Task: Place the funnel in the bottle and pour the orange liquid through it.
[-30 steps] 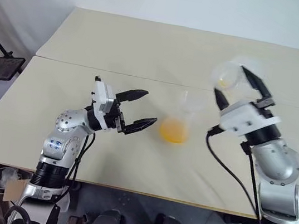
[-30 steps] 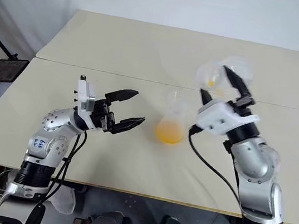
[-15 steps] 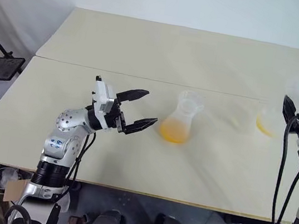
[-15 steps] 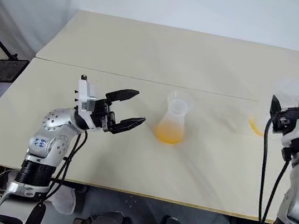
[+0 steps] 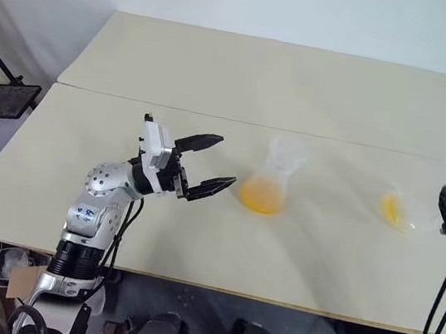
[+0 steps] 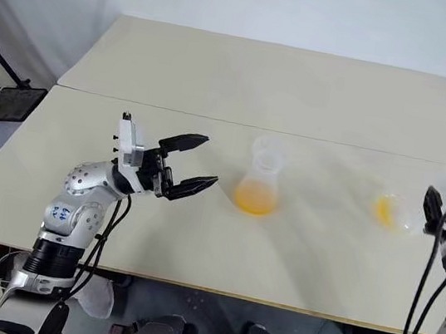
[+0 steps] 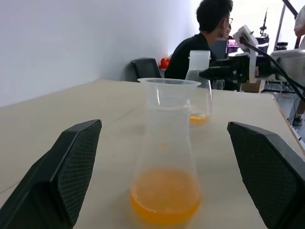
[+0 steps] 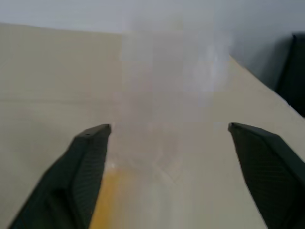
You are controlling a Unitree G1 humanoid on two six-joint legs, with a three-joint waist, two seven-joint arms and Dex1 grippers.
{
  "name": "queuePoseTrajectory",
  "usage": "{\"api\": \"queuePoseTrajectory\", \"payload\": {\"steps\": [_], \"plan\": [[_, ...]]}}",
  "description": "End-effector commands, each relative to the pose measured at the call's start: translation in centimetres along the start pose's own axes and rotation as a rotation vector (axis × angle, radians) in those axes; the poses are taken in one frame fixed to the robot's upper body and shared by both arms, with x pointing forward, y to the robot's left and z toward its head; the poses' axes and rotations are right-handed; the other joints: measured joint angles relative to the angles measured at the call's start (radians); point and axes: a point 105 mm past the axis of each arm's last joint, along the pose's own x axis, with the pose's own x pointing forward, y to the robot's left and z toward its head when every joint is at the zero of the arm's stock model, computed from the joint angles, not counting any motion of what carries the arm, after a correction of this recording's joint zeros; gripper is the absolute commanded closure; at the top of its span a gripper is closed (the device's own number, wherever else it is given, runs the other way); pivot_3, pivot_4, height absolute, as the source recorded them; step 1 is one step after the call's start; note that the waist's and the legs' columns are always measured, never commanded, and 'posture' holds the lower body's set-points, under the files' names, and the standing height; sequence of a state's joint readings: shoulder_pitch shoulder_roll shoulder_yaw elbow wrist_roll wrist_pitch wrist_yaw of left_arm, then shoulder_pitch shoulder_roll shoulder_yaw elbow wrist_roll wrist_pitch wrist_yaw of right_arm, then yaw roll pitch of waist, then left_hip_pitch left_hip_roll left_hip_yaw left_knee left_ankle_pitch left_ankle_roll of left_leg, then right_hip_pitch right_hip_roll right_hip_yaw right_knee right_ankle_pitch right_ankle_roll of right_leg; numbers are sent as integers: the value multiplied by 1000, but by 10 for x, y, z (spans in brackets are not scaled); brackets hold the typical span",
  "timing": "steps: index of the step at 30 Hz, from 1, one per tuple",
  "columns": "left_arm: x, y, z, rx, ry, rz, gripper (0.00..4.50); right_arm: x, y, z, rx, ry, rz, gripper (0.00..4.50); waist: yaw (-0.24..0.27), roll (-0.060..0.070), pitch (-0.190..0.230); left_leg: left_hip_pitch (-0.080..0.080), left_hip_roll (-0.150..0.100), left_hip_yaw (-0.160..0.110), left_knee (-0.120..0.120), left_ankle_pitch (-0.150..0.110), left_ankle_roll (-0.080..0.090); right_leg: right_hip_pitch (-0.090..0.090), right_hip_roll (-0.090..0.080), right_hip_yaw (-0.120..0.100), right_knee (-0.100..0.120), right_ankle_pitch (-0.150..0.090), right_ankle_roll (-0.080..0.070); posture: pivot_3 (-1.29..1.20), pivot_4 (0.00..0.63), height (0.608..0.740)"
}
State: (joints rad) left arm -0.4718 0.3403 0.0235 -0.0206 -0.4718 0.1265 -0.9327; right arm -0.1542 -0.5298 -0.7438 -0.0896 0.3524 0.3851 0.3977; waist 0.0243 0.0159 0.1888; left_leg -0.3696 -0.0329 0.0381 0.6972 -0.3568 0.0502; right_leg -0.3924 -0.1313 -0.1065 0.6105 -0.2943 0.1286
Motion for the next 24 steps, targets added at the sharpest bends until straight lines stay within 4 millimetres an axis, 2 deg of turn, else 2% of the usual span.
{"api": "queuePoseTrajectory", "payload": {"steps": [1,11,16,19,22,24], "plan": [[0,3,11,45,-17,-14,0,-8,4,32,-9,-153,56,41,-4,0,0,0,1,0,0,0,0,0,1,0,0,0,0,0,150,740],[-2,3,9,40,4,-40,0,-23,13,37,3,-161,147,41,3,0,0,1,1,-1,0,0,0,0,0,1,1,0,0,0,150,740],[-11,4,6,38,34,-47,0,-46,25,49,-55,-187,294,41,2,0,0,0,1,-1,0,0,0,0,1,1,0,0,0,0,150,740],[-24,7,2,22,87,-50,0,-69,45,57,-39,-194,491,41,1,0,0,1,1,0,0,0,0,0,1,1,0,0,0,0,150,740],[-44,9,-7,57,173,-32,0,-88,72,47,-97,-103,712,41,-1,0,0,1,2,-1,-1,0,0,1,1,2,0,0,0,0,150,740],[-59,7,-12,92,231,-37,0,-92,88,43,-117,-104,803,41,-5,-1,0,2,2,0,-1,0,0,1,1,3,-1,0,0,0,150,740]]}}
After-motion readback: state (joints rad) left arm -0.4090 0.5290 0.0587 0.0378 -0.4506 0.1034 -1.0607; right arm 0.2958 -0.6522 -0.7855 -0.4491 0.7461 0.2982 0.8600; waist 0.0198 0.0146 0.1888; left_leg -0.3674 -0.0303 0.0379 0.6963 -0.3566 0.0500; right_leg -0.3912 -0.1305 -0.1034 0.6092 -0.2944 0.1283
